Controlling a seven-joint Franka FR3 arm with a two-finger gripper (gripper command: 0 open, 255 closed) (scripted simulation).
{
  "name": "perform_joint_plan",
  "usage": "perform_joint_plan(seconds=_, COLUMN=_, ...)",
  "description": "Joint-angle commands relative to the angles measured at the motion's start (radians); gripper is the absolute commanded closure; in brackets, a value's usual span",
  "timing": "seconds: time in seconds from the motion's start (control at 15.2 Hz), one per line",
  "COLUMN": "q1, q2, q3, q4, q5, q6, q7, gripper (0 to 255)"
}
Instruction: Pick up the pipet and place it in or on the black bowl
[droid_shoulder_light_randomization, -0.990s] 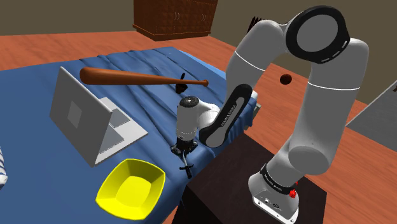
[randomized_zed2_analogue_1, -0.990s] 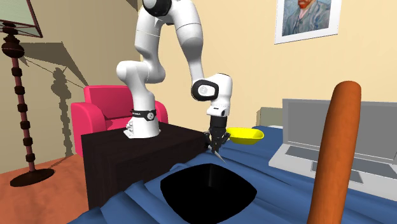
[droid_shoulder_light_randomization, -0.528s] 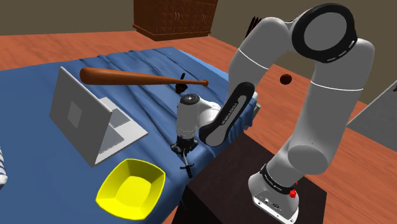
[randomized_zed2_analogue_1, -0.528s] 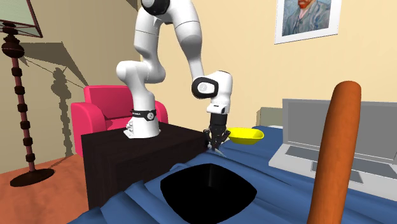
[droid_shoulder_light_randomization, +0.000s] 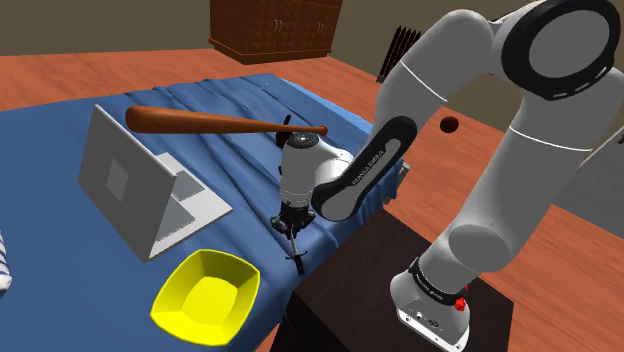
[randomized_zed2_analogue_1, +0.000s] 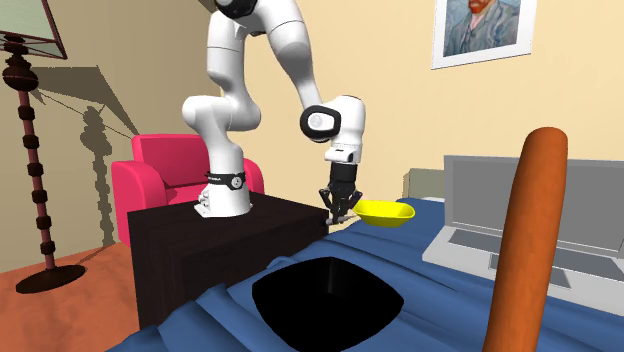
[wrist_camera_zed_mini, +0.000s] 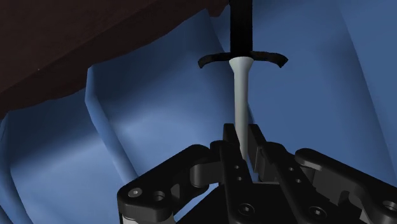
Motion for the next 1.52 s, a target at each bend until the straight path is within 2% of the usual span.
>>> perform_joint_plan(seconds=0.0, q1=-0.011, q2=-0.033, q3=0.022, q4=-0.003, q5=0.046, q6=-0.025, q7=-0.032, gripper=255)
perform_joint_plan(seconds=0.46, q1=-0.025, q2=-0.161, q3=0.068, q4=-0.012, q5=0.203, q6=-0.12, q7=-0.149, gripper=255)
perform_joint_plan(seconds=0.79, q1=-0.016, q2=-0.241, q3=0.072, q4=-0.008, q5=0.284, q6=-0.192, q7=-0.21, gripper=255)
perform_joint_plan(seconds=1.45, q1=-0.164, q2=-0.142, q3=-0.077, q4=0.125, q5=0.178, q6=-0.221, q7=-0.421, gripper=255)
